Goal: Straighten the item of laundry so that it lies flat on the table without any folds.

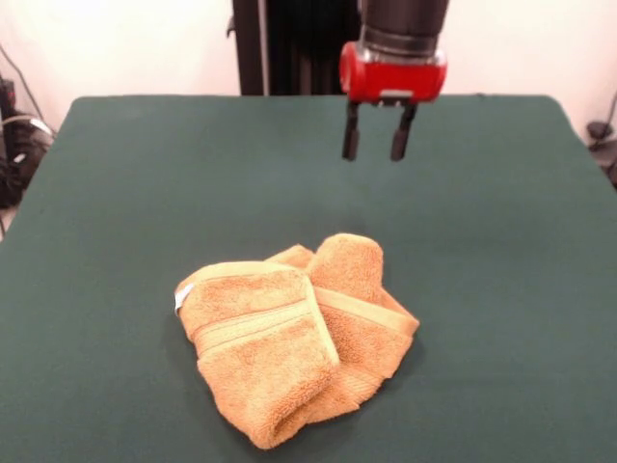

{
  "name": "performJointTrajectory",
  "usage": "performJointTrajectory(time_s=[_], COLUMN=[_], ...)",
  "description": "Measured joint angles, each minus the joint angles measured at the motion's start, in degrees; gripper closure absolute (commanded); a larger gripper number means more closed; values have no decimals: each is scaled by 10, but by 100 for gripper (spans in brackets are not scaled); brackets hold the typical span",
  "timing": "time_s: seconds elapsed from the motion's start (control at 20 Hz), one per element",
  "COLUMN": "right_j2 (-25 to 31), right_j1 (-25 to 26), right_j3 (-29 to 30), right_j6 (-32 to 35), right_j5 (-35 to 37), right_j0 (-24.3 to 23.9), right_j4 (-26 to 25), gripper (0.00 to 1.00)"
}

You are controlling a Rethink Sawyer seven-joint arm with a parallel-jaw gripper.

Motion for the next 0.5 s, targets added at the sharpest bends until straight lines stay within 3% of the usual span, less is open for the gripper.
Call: performJointTrajectory(time_s=[0.5], right_j2=[-49], right_j1=[44], right_j3=[-68], right_j6=[0], right_j5=[-1], right_j0=[29], right_j4=[-41], gripper=[0])
